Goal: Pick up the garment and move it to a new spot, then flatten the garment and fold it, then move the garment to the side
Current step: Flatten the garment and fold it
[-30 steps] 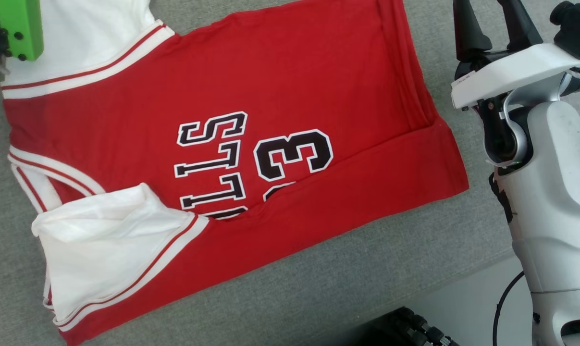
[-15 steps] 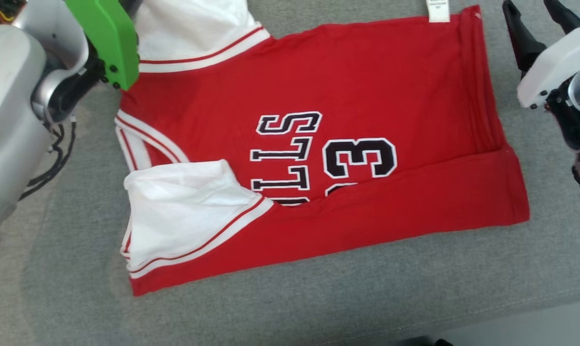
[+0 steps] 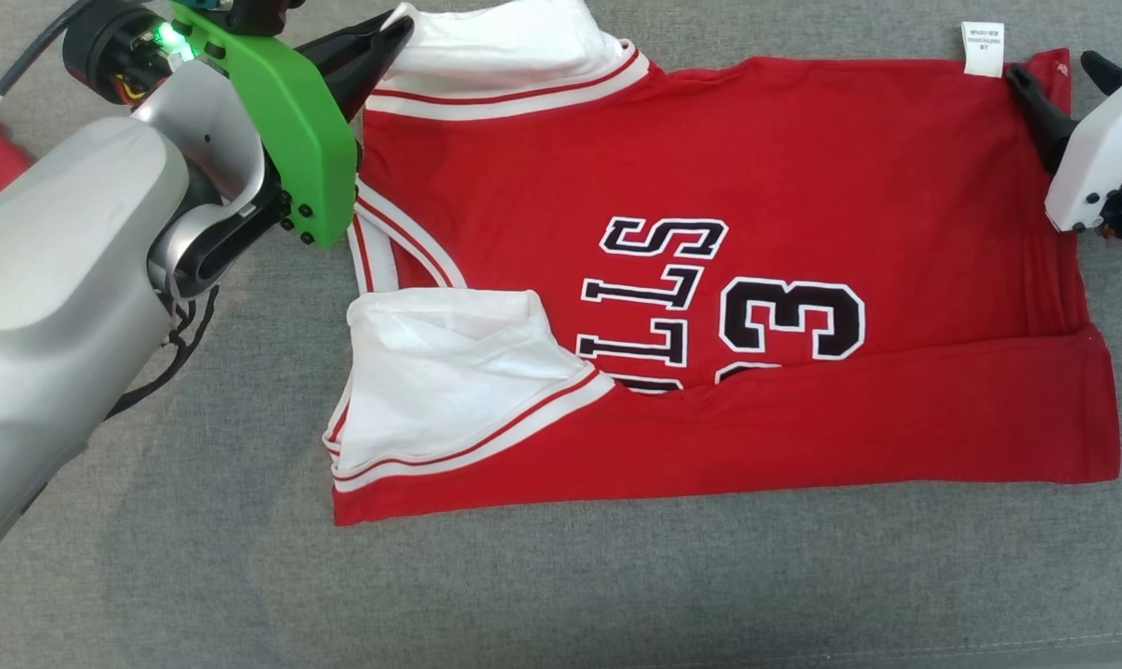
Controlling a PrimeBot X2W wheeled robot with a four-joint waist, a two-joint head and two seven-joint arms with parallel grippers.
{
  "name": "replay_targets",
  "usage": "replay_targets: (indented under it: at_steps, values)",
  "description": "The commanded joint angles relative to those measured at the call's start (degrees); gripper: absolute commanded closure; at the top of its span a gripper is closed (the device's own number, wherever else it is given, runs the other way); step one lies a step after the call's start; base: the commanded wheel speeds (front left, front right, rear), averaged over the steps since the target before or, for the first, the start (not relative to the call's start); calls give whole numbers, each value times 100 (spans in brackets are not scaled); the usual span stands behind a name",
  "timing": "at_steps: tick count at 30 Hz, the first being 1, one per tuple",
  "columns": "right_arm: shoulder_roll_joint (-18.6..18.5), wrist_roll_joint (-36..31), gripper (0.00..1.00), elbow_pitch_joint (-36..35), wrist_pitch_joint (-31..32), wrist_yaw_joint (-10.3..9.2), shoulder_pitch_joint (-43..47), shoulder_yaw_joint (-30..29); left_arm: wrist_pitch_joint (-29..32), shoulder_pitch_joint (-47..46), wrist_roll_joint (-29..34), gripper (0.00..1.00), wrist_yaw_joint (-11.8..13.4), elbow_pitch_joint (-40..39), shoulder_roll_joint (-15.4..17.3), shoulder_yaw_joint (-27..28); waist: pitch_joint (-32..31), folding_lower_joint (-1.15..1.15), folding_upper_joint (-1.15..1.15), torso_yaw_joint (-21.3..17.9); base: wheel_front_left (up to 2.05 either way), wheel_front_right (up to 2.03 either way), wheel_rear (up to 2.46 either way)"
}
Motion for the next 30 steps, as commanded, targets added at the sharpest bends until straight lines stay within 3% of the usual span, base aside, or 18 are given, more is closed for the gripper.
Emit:
replay_targets:
  at_steps: [1, 7, 8, 9, 19, 30]
  values:
    - [-74, 94, 0, 84, -55, -2, -99, 62, -47, -28, -47, 100, 1, -25, 14, -22, 45, 0, 0, 18, 0, 0, 0]
    - [-24, 273, 0, 448, -122, -2, -219, 378, -120, -89, -131, 100, 1, 18, 63, -87, 91, 0, 0, 42, 0, 0, 0]
    - [-11, 317, 38, 514, -109, -2, -239, 430, -142, -98, -131, 100, 1, 44, 65, -103, 88, 0, 0, 40, 0, 0, 0]
    - [-11, 332, 100, 557, -120, -2, -252, 477, -154, -101, -136, 100, 1, 70, 69, -116, 84, 0, 0, 36, 0, 0, 0]
    - [-76, 405, 100, 716, -856, -6, -689, 778, -466, -243, -116, 100, 37, 655, 75, -17, 39, 0, 0, -127, 0, 0, 0]
    - [114, 179, 100, 1071, -1923, -6, -1309, 1005, -1406, -854, 138, 100, 154, 1692, -281, 310, 159, 0, 0, -262, 0, 0, 0]
